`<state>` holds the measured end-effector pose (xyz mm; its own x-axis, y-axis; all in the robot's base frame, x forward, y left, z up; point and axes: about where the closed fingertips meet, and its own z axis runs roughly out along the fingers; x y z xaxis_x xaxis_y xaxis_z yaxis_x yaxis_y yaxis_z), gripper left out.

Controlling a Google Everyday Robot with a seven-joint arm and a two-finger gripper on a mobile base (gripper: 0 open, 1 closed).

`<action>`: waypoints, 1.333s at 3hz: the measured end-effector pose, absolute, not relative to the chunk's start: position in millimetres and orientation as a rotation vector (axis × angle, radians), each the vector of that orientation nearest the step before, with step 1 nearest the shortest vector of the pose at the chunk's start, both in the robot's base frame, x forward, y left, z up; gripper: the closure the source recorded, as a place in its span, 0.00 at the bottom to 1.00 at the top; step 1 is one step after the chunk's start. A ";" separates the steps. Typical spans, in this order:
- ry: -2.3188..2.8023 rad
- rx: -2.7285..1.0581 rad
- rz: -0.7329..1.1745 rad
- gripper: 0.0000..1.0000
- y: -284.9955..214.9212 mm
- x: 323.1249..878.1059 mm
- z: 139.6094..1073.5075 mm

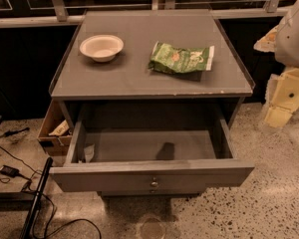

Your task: Place green jalapeno chip bag into top drawer

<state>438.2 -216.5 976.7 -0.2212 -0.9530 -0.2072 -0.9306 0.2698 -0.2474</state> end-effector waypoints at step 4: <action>2.060 -1.521 -0.101 0.00 -183.0 536.7 992.2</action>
Offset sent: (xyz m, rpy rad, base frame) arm 0.0258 0.0078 0.0021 0.0314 -0.0645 0.0126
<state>536.7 -183.0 992.2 -0.1897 -0.8981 -0.3968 -0.8550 0.3498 -0.3830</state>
